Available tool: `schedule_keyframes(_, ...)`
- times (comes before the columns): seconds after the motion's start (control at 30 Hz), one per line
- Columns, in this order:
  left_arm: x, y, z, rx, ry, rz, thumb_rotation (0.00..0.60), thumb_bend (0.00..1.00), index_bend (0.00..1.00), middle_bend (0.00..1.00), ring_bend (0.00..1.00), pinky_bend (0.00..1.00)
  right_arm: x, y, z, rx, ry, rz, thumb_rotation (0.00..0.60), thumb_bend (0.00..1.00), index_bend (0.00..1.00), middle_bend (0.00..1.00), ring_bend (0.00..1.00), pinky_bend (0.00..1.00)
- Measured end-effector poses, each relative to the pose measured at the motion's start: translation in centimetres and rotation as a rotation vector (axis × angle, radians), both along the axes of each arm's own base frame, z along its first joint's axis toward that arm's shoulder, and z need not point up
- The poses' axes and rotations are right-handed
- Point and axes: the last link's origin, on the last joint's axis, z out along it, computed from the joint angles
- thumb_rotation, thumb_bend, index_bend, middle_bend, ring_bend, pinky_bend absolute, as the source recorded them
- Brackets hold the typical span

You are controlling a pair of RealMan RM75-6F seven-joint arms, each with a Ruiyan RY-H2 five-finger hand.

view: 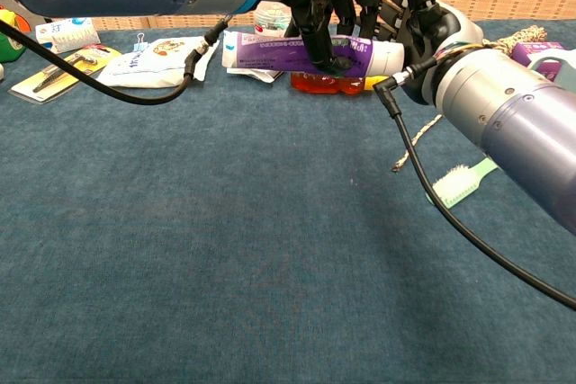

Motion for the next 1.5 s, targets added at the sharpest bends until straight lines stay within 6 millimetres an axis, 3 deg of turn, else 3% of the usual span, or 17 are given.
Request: schedule_keyframes(1.5, 0.9, -0.2, -1.1, 0.047, -0.023, 0.012, 0.6, 1.0, 0.68, 0.59, 0.55, 0.58, 0.0, 0.0, -0.3, -0.017, 0.05, 0.017, 0.166, 0.0, 0.0, 0.0, 0.0, 0.0)
